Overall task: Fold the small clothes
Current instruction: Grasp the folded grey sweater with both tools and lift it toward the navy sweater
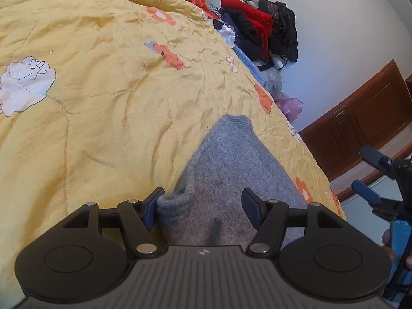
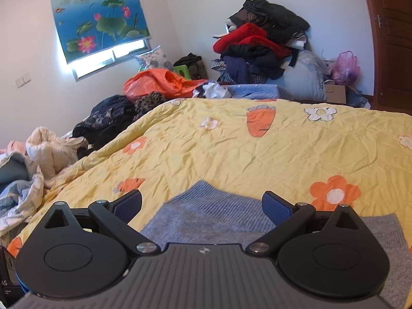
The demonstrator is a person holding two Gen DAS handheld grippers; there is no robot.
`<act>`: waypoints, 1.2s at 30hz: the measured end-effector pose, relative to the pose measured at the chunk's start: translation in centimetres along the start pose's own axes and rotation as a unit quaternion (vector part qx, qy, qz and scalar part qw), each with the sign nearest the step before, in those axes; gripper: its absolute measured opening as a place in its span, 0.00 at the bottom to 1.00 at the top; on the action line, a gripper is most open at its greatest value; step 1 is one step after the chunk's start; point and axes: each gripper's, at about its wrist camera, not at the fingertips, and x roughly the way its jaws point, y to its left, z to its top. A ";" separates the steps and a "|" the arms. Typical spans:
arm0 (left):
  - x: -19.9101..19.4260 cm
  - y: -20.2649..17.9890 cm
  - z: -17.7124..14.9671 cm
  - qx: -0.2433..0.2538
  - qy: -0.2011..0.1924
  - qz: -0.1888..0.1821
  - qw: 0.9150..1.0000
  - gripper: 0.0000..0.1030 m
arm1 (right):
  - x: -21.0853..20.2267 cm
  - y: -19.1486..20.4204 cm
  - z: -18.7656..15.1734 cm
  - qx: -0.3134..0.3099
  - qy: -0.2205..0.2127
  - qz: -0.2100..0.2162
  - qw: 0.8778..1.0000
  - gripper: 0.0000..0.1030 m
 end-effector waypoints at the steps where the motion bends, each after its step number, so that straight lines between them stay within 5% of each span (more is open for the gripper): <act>1: 0.2 -0.1 0.1 0.007 -0.006 0.001 1.000 0.63 | 0.1 0.2 -0.1 -0.001 0.004 0.000 1.000 0.97; 2: 0.5 -0.3 0.1 0.022 -0.010 0.007 1.000 0.56 | 0.2 0.4 -0.3 -0.002 0.008 0.000 1.000 0.97; 3: 0.7 -0.7 0.1 0.038 -0.010 0.023 0.999 0.30 | 0.3 0.5 -0.4 -0.002 0.012 -0.001 1.000 0.97; 4: 1.1 -0.8 0.1 0.051 0.000 0.039 0.998 0.19 | 0.4 0.6 -0.5 -0.002 0.015 -0.003 1.000 0.97; 10: 1.0 -0.1 0.5 0.030 0.017 0.028 0.999 0.10 | 0.8 1.2 -0.5 -0.002 0.022 0.004 1.000 0.97; 14: 0.0 -3.0 0.4 0.109 -0.009 0.043 0.993 0.09 | 2.7 0.9 0.2 0.035 0.048 0.029 0.998 0.97; 16: -1.0 -6.2 -0.8 0.212 -0.040 0.029 0.976 0.09 | 4.3 0.4 0.9 0.072 0.079 0.057 0.993 0.97; 17: -1.3 -8.1 -2.1 0.281 -0.057 0.021 0.958 0.09 | 5.4 0.1 1.2 0.096 0.101 0.081 0.987 0.97; 20: -1.6 -12.1 -7.0 0.457 -0.088 -0.004 0.885 0.09 | 8.9 -0.8 1.7 0.171 0.174 0.146 0.959 0.97; 22: -1.5 -13.2 -9.3 0.500 -0.078 -0.021 0.862 0.09 | 11.2 -1.4 1.8 0.202 0.216 0.161 0.942 0.94; 27: -1.9 -13.8 -11.7 0.539 -0.061 -0.045 0.839 0.09 | 13.9 -1.4 1.2 0.163 0.258 0.115 0.945 0.83; 28: -1.9 -13.8 -11.7 0.541 -0.060 -0.041 0.838 0.09 | 14.0 -1.3 0.9 0.149 0.255 0.106 0.950 0.77; 30: -1.8 -13.7 -11.2 0.540 -0.058 -0.036 0.839 0.09 | 13.7 -1.5 0.5 0.118 0.249 0.097 0.956 0.41; 32: -2.0 -14.2 -10.9 0.536 -0.054 -0.042 0.841 0.09 | 12.8 -2.6 0.3 0.110 0.239 0.101 0.960 0.27; 36: -2.0 -17.0 -11.5 0.532 -0.043 -0.085 0.842 0.09 | 8.5 -7.0 1.0 0.098 0.208 0.108 0.967 0.25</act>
